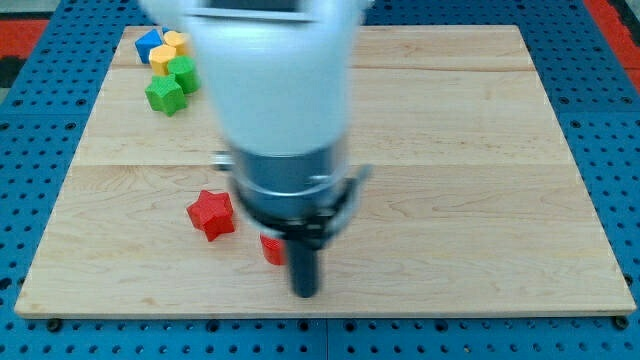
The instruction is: Slightly push the red circle along with the red star to the bottom center
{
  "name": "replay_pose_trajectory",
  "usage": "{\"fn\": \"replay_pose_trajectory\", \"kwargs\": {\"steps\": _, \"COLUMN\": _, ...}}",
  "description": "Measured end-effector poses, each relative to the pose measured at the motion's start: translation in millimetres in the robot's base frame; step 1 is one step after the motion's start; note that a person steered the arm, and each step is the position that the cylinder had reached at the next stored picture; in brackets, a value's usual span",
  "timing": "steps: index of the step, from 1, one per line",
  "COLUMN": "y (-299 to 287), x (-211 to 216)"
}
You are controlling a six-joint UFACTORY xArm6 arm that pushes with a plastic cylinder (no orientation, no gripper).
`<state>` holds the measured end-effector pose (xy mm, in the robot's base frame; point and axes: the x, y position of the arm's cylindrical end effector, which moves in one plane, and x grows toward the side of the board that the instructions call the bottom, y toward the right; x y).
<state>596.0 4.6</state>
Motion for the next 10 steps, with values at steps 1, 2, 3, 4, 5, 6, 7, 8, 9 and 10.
{"fn": "replay_pose_trajectory", "kwargs": {"steps": 1, "y": 58.7, "x": -20.8}}
{"fn": "replay_pose_trajectory", "kwargs": {"steps": 2, "y": 71.5, "x": -77.9}}
{"fn": "replay_pose_trajectory", "kwargs": {"steps": 3, "y": 45.9, "x": -137.8}}
{"fn": "replay_pose_trajectory", "kwargs": {"steps": 4, "y": -39.3, "x": -150.6}}
{"fn": "replay_pose_trajectory", "kwargs": {"steps": 5, "y": -157.1, "x": -150.0}}
{"fn": "replay_pose_trajectory", "kwargs": {"steps": 6, "y": -176.9, "x": -98.3}}
{"fn": "replay_pose_trajectory", "kwargs": {"steps": 7, "y": -144.8, "x": -63.5}}
{"fn": "replay_pose_trajectory", "kwargs": {"steps": 8, "y": -110.9, "x": -46.7}}
{"fn": "replay_pose_trajectory", "kwargs": {"steps": 9, "y": -91.7, "x": -46.7}}
{"fn": "replay_pose_trajectory", "kwargs": {"steps": 10, "y": -155.2, "x": -47.5}}
